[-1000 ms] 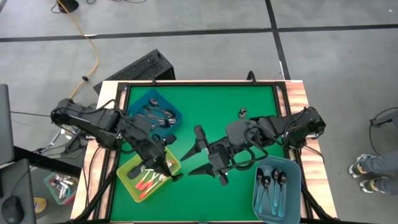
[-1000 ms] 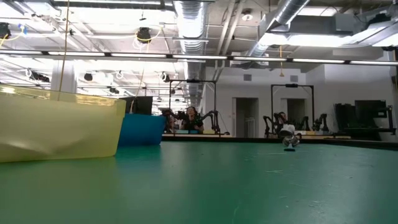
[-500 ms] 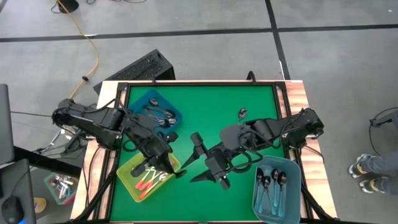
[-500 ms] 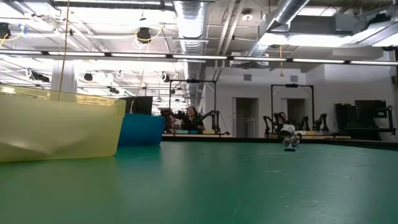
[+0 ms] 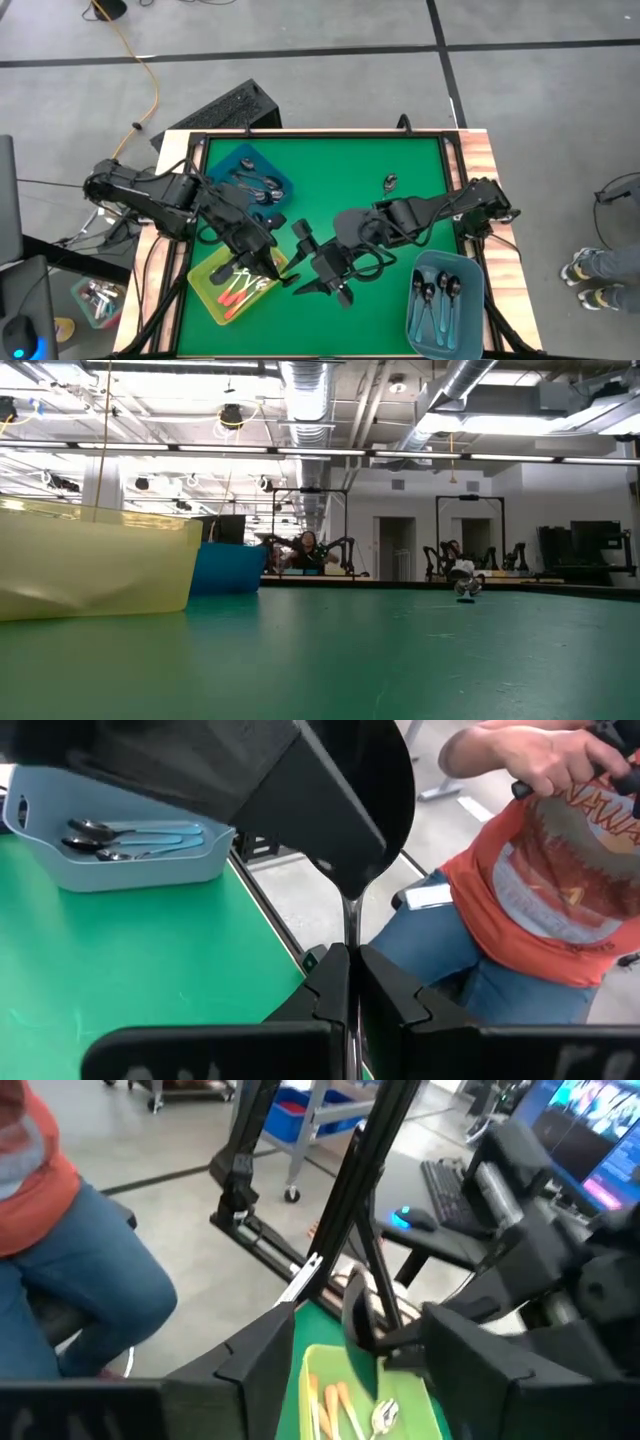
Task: Sort silverware by color (type)
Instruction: Put the black spoon into the dark blue bin
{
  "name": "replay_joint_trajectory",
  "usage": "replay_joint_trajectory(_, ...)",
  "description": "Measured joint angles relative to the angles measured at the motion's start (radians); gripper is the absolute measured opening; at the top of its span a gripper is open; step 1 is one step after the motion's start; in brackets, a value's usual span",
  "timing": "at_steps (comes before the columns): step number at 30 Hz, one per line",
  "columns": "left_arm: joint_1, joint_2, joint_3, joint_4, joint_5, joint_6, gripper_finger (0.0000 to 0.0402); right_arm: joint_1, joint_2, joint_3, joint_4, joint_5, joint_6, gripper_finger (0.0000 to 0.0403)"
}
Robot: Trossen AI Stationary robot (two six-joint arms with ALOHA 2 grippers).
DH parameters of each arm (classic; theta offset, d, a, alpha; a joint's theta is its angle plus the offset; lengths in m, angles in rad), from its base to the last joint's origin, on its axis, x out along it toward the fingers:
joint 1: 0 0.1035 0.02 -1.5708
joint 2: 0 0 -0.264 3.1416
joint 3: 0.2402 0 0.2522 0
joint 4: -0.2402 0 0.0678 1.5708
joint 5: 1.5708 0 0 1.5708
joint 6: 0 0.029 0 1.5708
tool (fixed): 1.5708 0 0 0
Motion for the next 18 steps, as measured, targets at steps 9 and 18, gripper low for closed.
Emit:
replay_joint_trajectory(9, 0.000, 0.000, 0.000, -0.002, -0.004, 0.000, 0.0000, 0.000, -0.002, 0.001, 0.012, 0.000, 0.001, 0.0114)
replay_joint_trajectory(18, -0.001, 0.000, 0.000, -0.005, -0.028, 0.003, 0.0000, 0.000, -0.002, 0.001, 0.003, 0.000, -0.001, 0.0015)
